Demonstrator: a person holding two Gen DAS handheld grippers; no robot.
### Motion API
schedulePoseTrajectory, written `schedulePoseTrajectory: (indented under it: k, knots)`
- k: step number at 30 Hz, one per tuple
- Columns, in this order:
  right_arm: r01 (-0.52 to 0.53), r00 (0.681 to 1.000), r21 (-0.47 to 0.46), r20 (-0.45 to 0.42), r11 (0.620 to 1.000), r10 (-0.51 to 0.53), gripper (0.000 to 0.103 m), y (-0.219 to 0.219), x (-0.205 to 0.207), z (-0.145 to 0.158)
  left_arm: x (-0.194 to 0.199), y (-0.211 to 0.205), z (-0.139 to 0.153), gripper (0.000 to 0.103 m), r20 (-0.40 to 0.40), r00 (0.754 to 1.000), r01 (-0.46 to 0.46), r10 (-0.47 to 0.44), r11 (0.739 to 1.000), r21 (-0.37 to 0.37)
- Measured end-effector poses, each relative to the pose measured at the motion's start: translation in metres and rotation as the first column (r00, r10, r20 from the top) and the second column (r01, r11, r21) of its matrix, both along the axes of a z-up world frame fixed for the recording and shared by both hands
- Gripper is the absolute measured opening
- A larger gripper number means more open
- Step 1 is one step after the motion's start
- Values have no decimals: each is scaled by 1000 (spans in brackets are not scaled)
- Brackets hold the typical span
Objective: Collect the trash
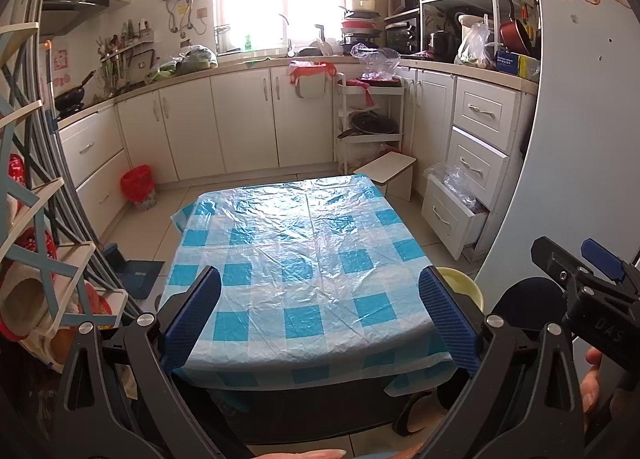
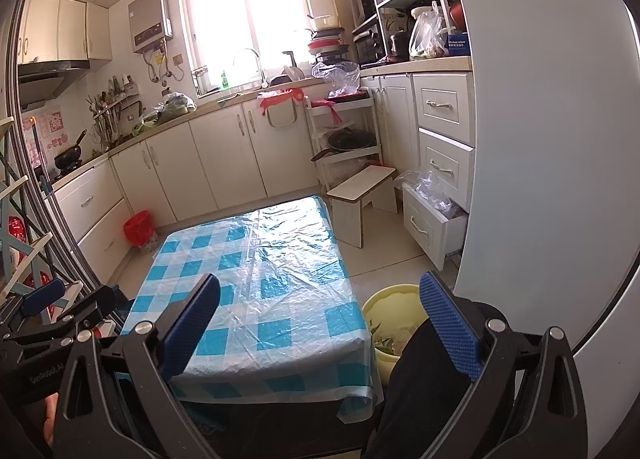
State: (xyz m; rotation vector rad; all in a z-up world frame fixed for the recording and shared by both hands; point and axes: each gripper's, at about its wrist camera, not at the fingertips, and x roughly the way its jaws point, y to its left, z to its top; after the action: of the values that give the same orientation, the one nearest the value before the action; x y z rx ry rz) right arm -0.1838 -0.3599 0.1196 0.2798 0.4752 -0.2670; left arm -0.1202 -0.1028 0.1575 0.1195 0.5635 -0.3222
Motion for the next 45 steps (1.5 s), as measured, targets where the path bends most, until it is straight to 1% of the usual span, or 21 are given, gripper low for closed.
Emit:
schedulePoseTrajectory:
  k: [35,40,43,45]
  knots:
    - [-15,1000,1,-11,1000,15,96,6,2,-3,0,-1,0,95,-8,1000,4,-4,1000,-5]
    - [-17,1000,4,-15,1000,17,96,6,3,-4,2,-1,-2,95,-30,1000,6,-7,1000,-21]
    - [-18,1000,4,-15,1000,19,96,7,2,-5,3,3,-4,95,-44,999,18,-20,999,-47]
    - [-19,1000,5,-16,1000,19,96,7,3,-5,3,6,-5,95,-39,999,19,-22,997,-69]
